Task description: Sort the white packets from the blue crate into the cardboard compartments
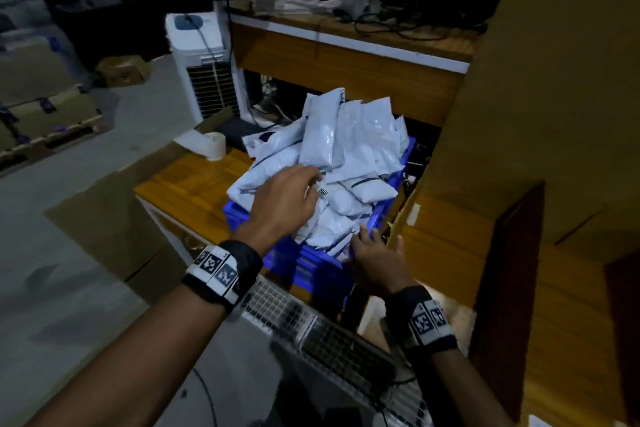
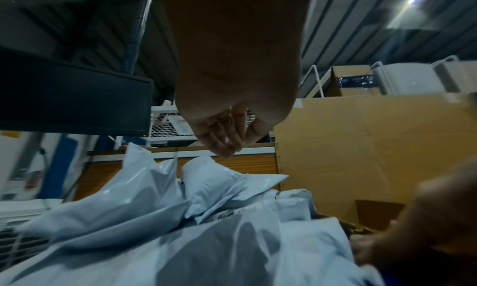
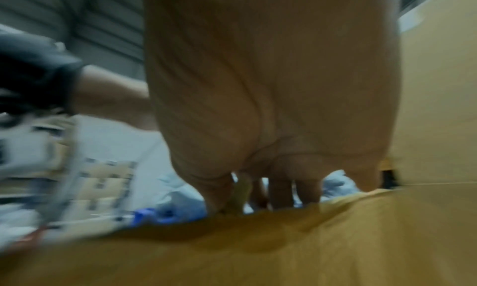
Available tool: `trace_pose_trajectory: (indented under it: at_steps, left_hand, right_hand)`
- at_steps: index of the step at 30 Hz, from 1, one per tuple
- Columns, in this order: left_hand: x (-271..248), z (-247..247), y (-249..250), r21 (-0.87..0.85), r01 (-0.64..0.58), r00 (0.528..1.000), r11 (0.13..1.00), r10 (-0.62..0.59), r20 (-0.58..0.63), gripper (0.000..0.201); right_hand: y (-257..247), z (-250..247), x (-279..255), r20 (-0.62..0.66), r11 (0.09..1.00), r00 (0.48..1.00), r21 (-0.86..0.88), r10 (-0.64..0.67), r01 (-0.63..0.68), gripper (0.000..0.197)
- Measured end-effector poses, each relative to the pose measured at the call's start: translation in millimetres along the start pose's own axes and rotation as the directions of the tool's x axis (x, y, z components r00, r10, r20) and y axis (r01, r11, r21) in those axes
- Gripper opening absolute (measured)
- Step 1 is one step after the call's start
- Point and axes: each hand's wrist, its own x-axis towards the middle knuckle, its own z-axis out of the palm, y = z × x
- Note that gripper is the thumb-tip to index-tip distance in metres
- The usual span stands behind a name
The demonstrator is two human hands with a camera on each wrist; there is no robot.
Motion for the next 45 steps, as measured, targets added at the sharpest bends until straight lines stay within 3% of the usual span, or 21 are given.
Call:
trace_pose_trajectory:
  at_steps: [4,11,17,26,27,30,32,39,43,45]
  left_hand:
    - [57.8,0.9,-7.0,-0.062,0.035,0.998,0.997,-0.031,0.062,0.028]
    - [110.6,26.6,-21.8,-0.01,0.198,0.938,0.98,-0.186,0.294,0.086]
    - [122.5,8.4,-28.5,-0.042,0.19,0.947,0.981,-0.171,0.273,0.078]
    - [127.7,-25.4,-35.1,-0.243,0.238,0.96,0.94,-0.19,0.206,0.042]
    - [124.9,-25.7,-33.5,-0.218,0.217,0.964,0.952,-0.174,0.199,0.044]
    - [112.9,-12.6,-31.1,-0.091,0.186,0.945,0.978,-0.153,0.29,0.087]
    - [105.6,1.7,-30.5,-0.022,0.17,0.927,0.985,-0.153,0.342,0.1]
    - [104.2,15.7,-29.7,0.022,0.132,0.941,0.991,-0.132,0.312,0.067]
    - [107.7,-9.8,-20.8,-0.077,0.131,0.955,0.988,-0.104,0.278,0.056]
    - [105.9,-24.7,-15.1,-0.178,0.065,0.972,0.982,-0.022,0.233,0.052]
  right_hand:
    - [-7.7,-8.0,-0.8,0.077,0.994,0.994,0.071,0.077,-0.082,0.064]
    - [-18.5,-7.0,-9.0,0.116,0.971,0.97,0.087,0.211,-0.222,0.064]
    - [-30.3,-4.6,-16.8,0.09,0.969,0.968,0.058,0.236,-0.242,0.06]
    - [-41.4,-16.4,-24.8,-0.046,0.947,0.96,0.186,0.276,-0.263,0.05]
    - [-41.9,-18.6,-24.4,-0.044,0.942,0.956,0.194,0.289,-0.275,0.048]
    - [-41.9,-22.2,-18.9,-0.022,0.94,0.95,0.157,0.31,-0.303,0.05]
    - [-41.1,-22.1,-16.0,-0.002,0.944,0.952,0.13,0.307,-0.304,0.058]
    - [-34.6,-10.3,-20.0,0.003,0.959,0.96,0.05,0.279,-0.278,0.07]
    - [-32.4,-10.6,-21.2,0.001,0.959,0.962,0.082,0.272,-0.271,0.069]
    - [-29.5,-14.2,-22.1,-0.034,0.955,0.959,0.116,0.28,-0.275,0.059]
